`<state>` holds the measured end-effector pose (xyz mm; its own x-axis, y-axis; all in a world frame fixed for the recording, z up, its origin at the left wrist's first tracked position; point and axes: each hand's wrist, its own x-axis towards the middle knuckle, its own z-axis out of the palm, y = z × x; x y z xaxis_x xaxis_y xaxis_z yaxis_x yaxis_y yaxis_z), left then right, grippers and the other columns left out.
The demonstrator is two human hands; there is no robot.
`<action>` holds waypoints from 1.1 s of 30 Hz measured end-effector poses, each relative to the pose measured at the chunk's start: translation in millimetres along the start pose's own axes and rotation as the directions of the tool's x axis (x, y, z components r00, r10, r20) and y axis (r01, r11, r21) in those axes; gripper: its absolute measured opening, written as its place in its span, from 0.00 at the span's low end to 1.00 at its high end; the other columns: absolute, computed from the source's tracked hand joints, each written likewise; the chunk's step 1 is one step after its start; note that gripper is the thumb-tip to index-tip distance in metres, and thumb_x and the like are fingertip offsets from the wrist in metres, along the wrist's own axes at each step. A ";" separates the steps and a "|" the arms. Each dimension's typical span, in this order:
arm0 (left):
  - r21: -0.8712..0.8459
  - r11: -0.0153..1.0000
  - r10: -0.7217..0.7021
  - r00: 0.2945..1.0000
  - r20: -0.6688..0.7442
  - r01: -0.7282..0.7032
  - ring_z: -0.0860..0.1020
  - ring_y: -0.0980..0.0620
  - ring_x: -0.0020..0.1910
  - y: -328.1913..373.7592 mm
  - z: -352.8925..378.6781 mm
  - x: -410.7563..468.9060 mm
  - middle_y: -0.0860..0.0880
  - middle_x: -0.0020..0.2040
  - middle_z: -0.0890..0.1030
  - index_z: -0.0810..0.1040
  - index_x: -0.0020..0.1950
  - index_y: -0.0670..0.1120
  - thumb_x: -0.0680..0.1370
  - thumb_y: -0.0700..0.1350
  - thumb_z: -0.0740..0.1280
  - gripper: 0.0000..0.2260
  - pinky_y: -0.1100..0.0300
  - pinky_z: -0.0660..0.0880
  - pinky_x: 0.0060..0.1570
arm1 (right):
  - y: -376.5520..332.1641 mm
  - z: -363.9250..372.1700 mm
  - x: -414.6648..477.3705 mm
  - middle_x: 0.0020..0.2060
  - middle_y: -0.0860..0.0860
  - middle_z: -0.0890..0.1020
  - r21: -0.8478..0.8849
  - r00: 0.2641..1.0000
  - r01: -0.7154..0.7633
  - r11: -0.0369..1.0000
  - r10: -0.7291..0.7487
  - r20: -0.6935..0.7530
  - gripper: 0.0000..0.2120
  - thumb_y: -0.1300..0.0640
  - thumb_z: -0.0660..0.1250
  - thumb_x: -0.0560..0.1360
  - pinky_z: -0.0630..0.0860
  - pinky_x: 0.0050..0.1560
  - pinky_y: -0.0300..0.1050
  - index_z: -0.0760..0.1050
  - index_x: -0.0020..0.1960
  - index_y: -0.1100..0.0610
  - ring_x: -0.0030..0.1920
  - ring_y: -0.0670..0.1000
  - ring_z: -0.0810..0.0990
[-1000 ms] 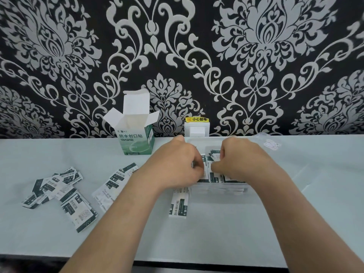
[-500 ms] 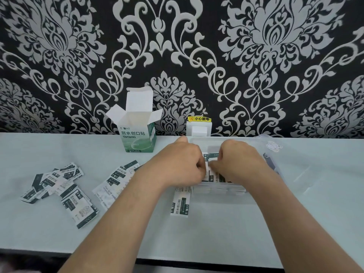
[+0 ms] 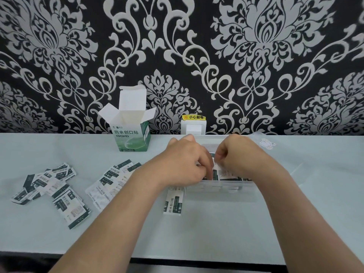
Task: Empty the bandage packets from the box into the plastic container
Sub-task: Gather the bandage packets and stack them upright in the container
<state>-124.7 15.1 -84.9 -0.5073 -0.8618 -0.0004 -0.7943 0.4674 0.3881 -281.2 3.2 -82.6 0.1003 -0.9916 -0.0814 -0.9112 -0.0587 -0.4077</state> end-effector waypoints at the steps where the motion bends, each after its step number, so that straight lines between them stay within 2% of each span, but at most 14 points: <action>1: 0.022 1.000 -0.007 1.000 0.025 0.007 0.65 0.58 0.53 0.0 0.2 1.4 0.68 0.53 0.79 0.86 0.42 0.58 0.74 0.38 0.60 0.19 0.57 0.58 0.56 | -0.7 -1.8 -1.4 0.41 0.50 0.82 0.003 1.000 0.009 1.000 -0.009 0.009 0.12 0.64 0.64 0.73 0.80 0.47 0.47 0.82 0.39 0.50 0.43 0.52 0.80; 5: 0.059 0.997 -0.050 0.995 0.083 0.046 0.65 0.55 0.57 -2.6 2.5 7.4 0.67 0.54 0.79 0.85 0.42 0.59 0.73 0.34 0.59 0.23 0.55 0.58 0.59 | -2.4 -10.4 -7.5 0.38 0.51 0.82 0.009 0.994 0.037 0.999 -0.038 0.098 0.11 0.65 0.64 0.71 0.80 0.45 0.47 0.84 0.41 0.55 0.41 0.52 0.80; 9: 0.094 0.994 -0.055 0.994 0.095 0.046 0.65 0.55 0.58 -2.0 4.7 8.7 0.65 0.55 0.78 0.85 0.44 0.61 0.74 0.34 0.59 0.22 0.55 0.57 0.58 | -2.9 -8.8 -7.5 0.43 0.53 0.85 -0.058 0.981 0.049 0.997 -0.037 0.193 0.08 0.63 0.66 0.70 0.82 0.48 0.51 0.83 0.45 0.58 0.45 0.54 0.82; 12: 0.075 0.996 -0.054 0.994 0.090 0.047 0.65 0.54 0.58 -2.7 5.8 8.4 0.65 0.56 0.78 0.84 0.44 0.62 0.73 0.35 0.58 0.24 0.56 0.57 0.57 | -1.4 -8.7 -8.0 0.42 0.53 0.84 -0.062 0.985 0.048 0.997 -0.037 0.168 0.09 0.64 0.64 0.71 0.81 0.47 0.51 0.83 0.45 0.58 0.44 0.54 0.82; 15: -0.076 0.996 -0.039 0.999 -0.005 0.039 0.71 0.52 0.61 -3.6 -2.1 3.4 0.63 0.54 0.80 0.82 0.39 0.65 0.70 0.34 0.55 0.26 0.50 0.64 0.64 | -0.7 -13.4 -9.8 0.33 0.48 0.79 0.052 0.994 0.074 0.996 -0.078 0.077 0.12 0.64 0.60 0.73 0.75 0.35 0.42 0.81 0.41 0.55 0.35 0.48 0.78; 17: -0.228 0.972 -0.096 0.987 -0.126 0.065 0.78 0.46 0.55 -8.3 -14.4 -5.7 0.55 0.49 0.84 0.83 0.39 0.62 0.70 0.34 0.57 0.24 0.45 0.73 0.59 | -3.6 -14.2 -10.2 0.30 0.45 0.75 0.125 0.990 0.137 0.983 -0.137 -0.010 0.12 0.64 0.59 0.75 0.67 0.30 0.38 0.80 0.41 0.55 0.30 0.44 0.72; 20: -0.271 0.957 -0.168 0.963 -0.212 0.108 0.79 0.48 0.38 -25.7 -30.6 -22.1 0.47 0.45 0.84 0.83 0.36 0.58 0.70 0.34 0.62 0.19 0.52 0.79 0.45 | -14.3 -9.4 -11.7 0.30 0.44 0.75 0.239 0.971 0.236 0.942 -0.219 -0.097 0.12 0.65 0.60 0.74 0.68 0.28 0.34 0.80 0.41 0.54 0.28 0.43 0.72; 21: -0.232 0.964 -0.179 0.965 -0.193 0.133 0.78 0.51 0.38 -34.5 -33.0 -28.2 0.49 0.44 0.84 0.83 0.35 0.58 0.70 0.35 0.63 0.18 0.54 0.79 0.44 | -20.2 -5.7 -11.8 0.34 0.44 0.76 0.253 0.958 0.283 0.925 -0.261 -0.117 0.11 0.65 0.61 0.74 0.71 0.31 0.34 0.80 0.43 0.53 0.32 0.44 0.74; 23: -0.069 0.981 -0.189 0.979 -0.075 0.184 0.79 0.54 0.46 -49.0 -30.4 -35.8 0.55 0.47 0.82 0.82 0.36 0.59 0.68 0.41 0.65 0.13 0.54 0.77 0.52 | -30.0 2.0 -12.7 0.48 0.45 0.76 0.233 0.924 0.380 0.895 -0.359 -0.129 0.09 0.60 0.65 0.73 0.73 0.46 0.38 0.78 0.50 0.49 0.48 0.45 0.75; 25: 0.054 0.980 -0.193 0.979 0.072 0.189 0.76 0.56 0.55 -57.1 -17.7 -41.9 0.58 0.53 0.79 0.81 0.45 0.58 0.69 0.49 0.70 0.06 0.56 0.73 0.58 | -39.1 9.3 -16.6 0.63 0.44 0.70 0.195 0.890 0.453 0.870 -0.452 -0.049 0.19 0.48 0.68 0.71 0.66 0.64 0.45 0.72 0.61 0.44 0.65 0.46 0.66; 26: 0.092 0.981 -0.182 0.975 0.130 0.171 0.74 0.56 0.58 -57.5 -8.8 -44.5 0.58 0.55 0.77 0.80 0.48 0.55 0.69 0.54 0.73 0.10 0.57 0.72 0.58 | -42.5 13.0 -18.3 0.69 0.44 0.65 0.146 0.878 0.470 0.870 -0.478 0.022 0.26 0.43 0.69 0.69 0.60 0.70 0.50 0.68 0.66 0.42 0.71 0.46 0.58; 29: 0.096 0.986 -0.152 0.973 0.173 0.137 0.65 0.53 0.64 -54.6 17.6 -47.5 0.55 0.62 0.70 0.74 0.52 0.51 0.65 0.62 0.74 0.23 0.54 0.68 0.62 | -47.1 23.4 -20.5 0.77 0.45 0.52 -0.085 0.866 0.482 0.872 -0.460 0.196 0.34 0.40 0.69 0.69 0.48 0.73 0.62 0.62 0.72 0.41 0.77 0.46 0.42; 31: 0.080 0.983 -0.175 0.975 0.139 0.165 0.62 0.55 0.63 -53.6 24.3 -49.9 0.58 0.62 0.66 0.71 0.63 0.53 0.64 0.63 0.74 0.31 0.52 0.65 0.65 | -50.6 26.9 -19.9 0.77 0.46 0.53 -0.178 0.880 0.466 0.867 -0.433 0.195 0.27 0.44 0.68 0.71 0.45 0.73 0.66 0.68 0.69 0.45 0.77 0.47 0.41; 33: 0.073 0.981 -0.187 0.976 0.110 0.180 0.62 0.58 0.59 -52.3 22.6 -51.6 0.61 0.57 0.66 0.69 0.65 0.56 0.65 0.62 0.75 0.32 0.53 0.64 0.62 | -52.2 26.6 -18.8 0.76 0.46 0.57 -0.260 0.907 0.420 0.870 -0.392 0.153 0.23 0.47 0.66 0.73 0.45 0.72 0.68 0.71 0.67 0.48 0.77 0.46 0.43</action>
<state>-64.6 39.6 -126.0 -0.3831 -0.9071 -0.1744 -0.8950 0.3178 0.3130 -224.9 28.0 -84.0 0.5095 -0.8588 -0.0530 -0.8541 -0.4973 -0.1525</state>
